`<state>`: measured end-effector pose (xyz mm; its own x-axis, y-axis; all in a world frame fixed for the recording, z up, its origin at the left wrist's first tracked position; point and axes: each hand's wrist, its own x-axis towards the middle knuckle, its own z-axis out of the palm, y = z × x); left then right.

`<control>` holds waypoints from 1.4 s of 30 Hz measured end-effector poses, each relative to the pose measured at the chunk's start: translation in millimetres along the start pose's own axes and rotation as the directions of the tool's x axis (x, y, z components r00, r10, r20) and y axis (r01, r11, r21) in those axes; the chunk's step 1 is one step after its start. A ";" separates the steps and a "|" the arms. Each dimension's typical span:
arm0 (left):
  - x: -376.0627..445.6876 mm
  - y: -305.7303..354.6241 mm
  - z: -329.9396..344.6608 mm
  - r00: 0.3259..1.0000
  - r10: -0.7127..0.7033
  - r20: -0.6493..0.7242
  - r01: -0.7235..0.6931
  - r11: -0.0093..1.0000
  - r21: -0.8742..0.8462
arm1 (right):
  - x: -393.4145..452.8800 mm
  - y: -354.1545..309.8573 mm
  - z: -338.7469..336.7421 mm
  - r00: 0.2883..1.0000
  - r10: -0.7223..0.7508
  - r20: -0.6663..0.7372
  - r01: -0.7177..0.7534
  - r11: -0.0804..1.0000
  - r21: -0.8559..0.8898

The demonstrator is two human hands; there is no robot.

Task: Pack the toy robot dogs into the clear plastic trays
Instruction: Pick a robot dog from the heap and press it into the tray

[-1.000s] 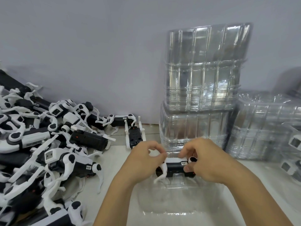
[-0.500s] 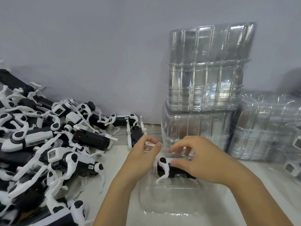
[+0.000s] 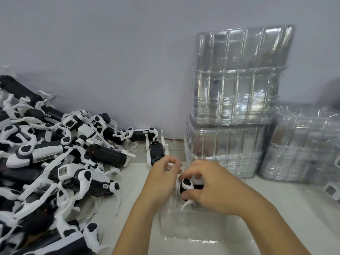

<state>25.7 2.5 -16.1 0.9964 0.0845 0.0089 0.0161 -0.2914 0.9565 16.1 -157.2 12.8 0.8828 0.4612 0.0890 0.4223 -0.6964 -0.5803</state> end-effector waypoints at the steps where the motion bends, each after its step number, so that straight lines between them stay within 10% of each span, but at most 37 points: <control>1: -0.4 -0.5 -0.3 1.000 -0.004 0.009 0.004 1.000 0.000 | -1.1 0.0 -2.9 1.000 -0.008 0.009 0.007 0.999 0.032; 6: -1.8 -0.8 -0.7 0.999 -0.045 0.012 0.045 0.999 -0.029 | -13.6 7.5 -39.9 0.994 0.038 -0.106 -0.028 0.995 0.094; 17: -3.4 1.2 0.0 0.999 -0.043 -0.001 0.043 0.998 -0.048 | -15.5 -17.4 -33.1 0.937 0.223 0.268 -0.179 0.968 -0.179; 30: 0.4 -3.0 -0.9 1.000 -0.009 0.010 0.009 1.000 0.012 | -17.1 -10.5 -37.9 0.933 0.251 0.258 -0.232 0.967 -0.101; 35: -5.2 7.6 -1.3 0.990 0.137 0.023 -0.139 0.964 0.225 | -24.9 10.4 -60.3 0.968 0.247 0.038 -0.247 0.969 0.014; 42: -27.4 40.2 28.7 0.992 0.056 0.112 -0.123 0.631 0.766 | -29.2 26.1 -64.2 0.932 0.361 0.032 -0.362 0.931 0.053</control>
<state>1.5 -38.9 13.7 0.9988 -0.0396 0.0300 -0.0481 -0.9242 0.3790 14.5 -224.1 47.0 0.9687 0.1958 -0.1525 0.0622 -0.7862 -0.6149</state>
